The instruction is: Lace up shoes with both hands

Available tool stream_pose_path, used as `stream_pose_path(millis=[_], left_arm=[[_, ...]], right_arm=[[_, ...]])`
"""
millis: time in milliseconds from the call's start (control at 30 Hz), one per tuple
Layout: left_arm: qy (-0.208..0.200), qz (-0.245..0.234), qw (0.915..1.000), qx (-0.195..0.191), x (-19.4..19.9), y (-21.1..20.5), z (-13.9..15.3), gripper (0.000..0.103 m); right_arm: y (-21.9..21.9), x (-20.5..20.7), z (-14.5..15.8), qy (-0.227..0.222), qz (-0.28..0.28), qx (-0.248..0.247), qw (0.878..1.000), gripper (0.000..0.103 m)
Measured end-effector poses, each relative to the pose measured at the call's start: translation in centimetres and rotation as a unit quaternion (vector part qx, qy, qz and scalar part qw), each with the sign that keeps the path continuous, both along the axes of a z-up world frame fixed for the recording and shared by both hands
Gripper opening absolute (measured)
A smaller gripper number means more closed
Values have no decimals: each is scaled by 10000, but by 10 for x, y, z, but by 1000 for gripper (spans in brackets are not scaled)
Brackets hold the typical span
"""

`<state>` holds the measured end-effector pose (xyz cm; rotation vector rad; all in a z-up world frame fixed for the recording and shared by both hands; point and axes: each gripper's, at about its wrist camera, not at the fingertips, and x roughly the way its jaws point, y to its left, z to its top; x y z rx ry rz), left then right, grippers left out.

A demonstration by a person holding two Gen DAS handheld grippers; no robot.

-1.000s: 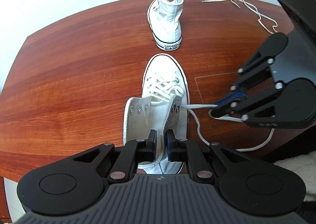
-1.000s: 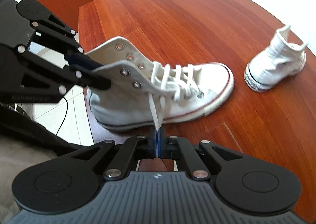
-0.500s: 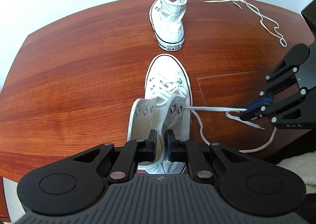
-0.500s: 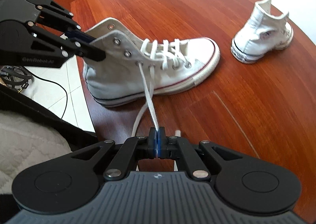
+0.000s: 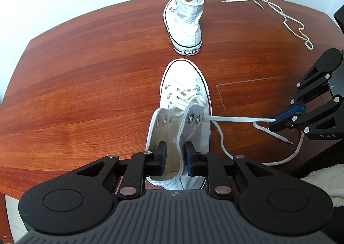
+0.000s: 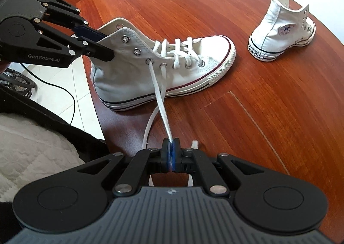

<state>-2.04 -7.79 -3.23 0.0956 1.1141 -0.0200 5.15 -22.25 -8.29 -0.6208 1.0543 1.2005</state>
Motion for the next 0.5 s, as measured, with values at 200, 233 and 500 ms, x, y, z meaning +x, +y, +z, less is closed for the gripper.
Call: stream_pose_path(millis=[200, 233, 500], left_arm=[[12, -18, 10000, -5, -3, -2, 0, 22], [14, -19, 10000, -6, -3, -2, 0, 22], [8, -18, 10000, -19, -4, -3, -1, 22]], right_arm=[[3, 1, 2, -120, -12, 48, 9999, 4], [3, 1, 2, -140, -14, 56, 9999, 5], [-2, 11, 4, -421, -289, 93, 9987, 16]])
